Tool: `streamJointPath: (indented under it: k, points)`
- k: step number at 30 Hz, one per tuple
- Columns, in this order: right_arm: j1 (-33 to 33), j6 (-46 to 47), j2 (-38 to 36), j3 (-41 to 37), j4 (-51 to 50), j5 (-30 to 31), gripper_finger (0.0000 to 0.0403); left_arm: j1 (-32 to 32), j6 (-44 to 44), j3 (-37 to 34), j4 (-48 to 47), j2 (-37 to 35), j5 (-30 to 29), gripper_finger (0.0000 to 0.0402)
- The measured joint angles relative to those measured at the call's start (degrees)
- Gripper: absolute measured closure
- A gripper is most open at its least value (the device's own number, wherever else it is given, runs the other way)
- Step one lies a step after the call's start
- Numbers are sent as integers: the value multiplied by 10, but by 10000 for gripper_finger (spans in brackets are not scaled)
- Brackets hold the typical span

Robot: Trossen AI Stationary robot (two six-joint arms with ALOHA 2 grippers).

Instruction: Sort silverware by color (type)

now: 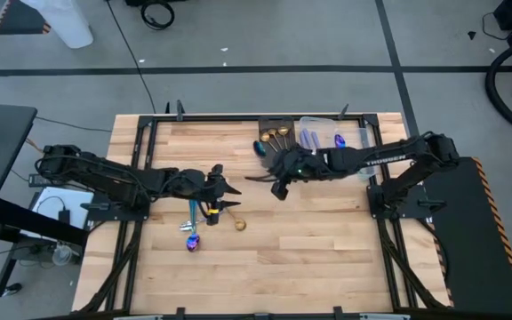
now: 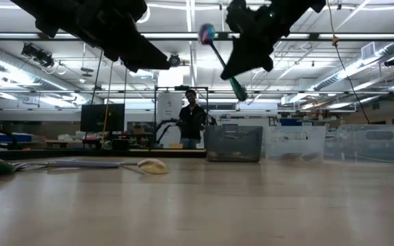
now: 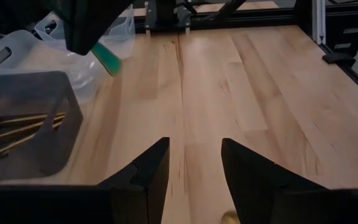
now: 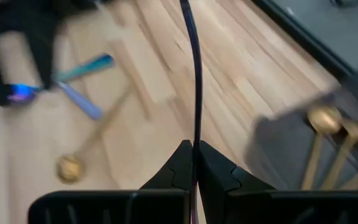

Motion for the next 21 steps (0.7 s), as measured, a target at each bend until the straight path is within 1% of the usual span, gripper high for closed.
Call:
streamJointPath:
  k: [8,14,21]
  points:
    - [-51,65,0,0,-123,13,384,0,0,0,-8,0,0,249]
    - [-85,70,-4,0,-167,12,384,0,-2,0,-14,0,0,249]
    - [-140,70,-24,0,-243,12,384,0,-4,0,-17,0,0,249]
